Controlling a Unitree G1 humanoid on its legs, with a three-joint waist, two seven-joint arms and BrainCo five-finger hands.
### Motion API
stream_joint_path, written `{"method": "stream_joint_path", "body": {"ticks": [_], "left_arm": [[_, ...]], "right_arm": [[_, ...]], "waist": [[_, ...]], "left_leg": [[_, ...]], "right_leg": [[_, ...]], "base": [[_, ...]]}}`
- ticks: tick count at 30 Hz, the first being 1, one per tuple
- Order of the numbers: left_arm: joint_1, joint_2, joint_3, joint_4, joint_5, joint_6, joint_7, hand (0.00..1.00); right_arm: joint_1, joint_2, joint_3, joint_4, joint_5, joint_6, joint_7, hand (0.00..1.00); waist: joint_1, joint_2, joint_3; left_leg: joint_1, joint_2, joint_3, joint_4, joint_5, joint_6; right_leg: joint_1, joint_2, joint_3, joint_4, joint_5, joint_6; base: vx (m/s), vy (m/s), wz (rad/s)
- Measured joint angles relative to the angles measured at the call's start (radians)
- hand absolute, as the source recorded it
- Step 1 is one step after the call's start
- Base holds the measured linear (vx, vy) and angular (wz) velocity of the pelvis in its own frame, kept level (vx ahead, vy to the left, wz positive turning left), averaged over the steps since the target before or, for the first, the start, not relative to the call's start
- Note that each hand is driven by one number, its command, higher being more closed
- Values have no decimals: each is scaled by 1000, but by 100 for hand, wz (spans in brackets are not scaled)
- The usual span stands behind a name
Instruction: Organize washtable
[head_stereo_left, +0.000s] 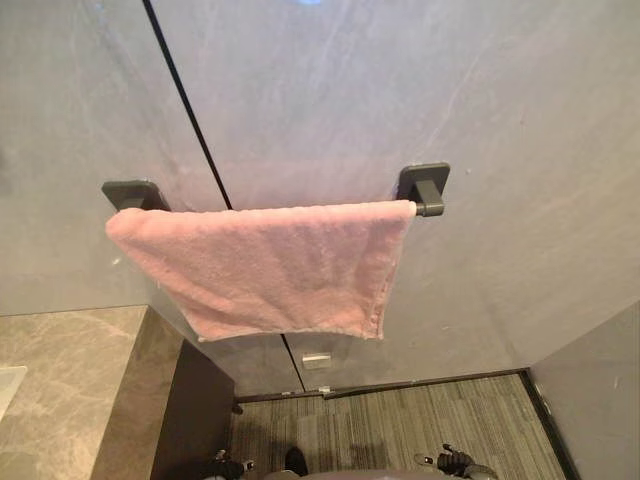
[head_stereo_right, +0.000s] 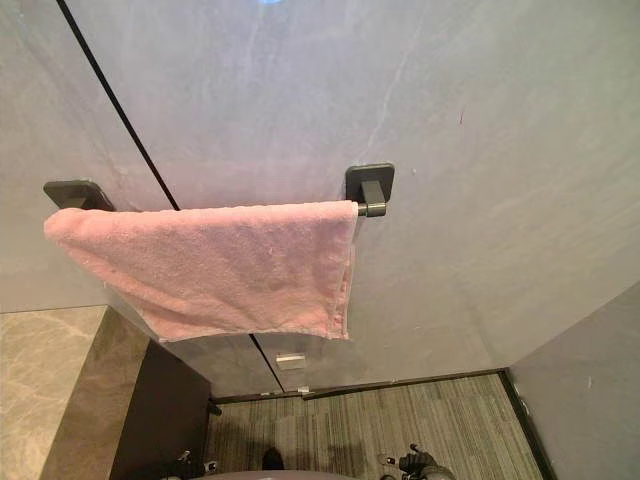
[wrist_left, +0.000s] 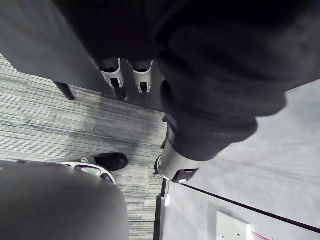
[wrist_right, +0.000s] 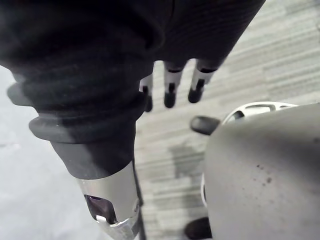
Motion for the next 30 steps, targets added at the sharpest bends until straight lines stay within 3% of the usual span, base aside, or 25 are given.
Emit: {"method": "stream_joint_path", "body": {"ticks": [30], "left_arm": [[-4,4,3,13,-19,-6,39,0]], "right_arm": [[-26,18,123,1,-8,-19,-17,0]], "waist": [[-5,-15,17]], "left_leg": [[40,3,0,0,-30,-16]], "right_leg": [[19,2,12,14,-36,-12]], "base": [[20,-8,-2]]}}
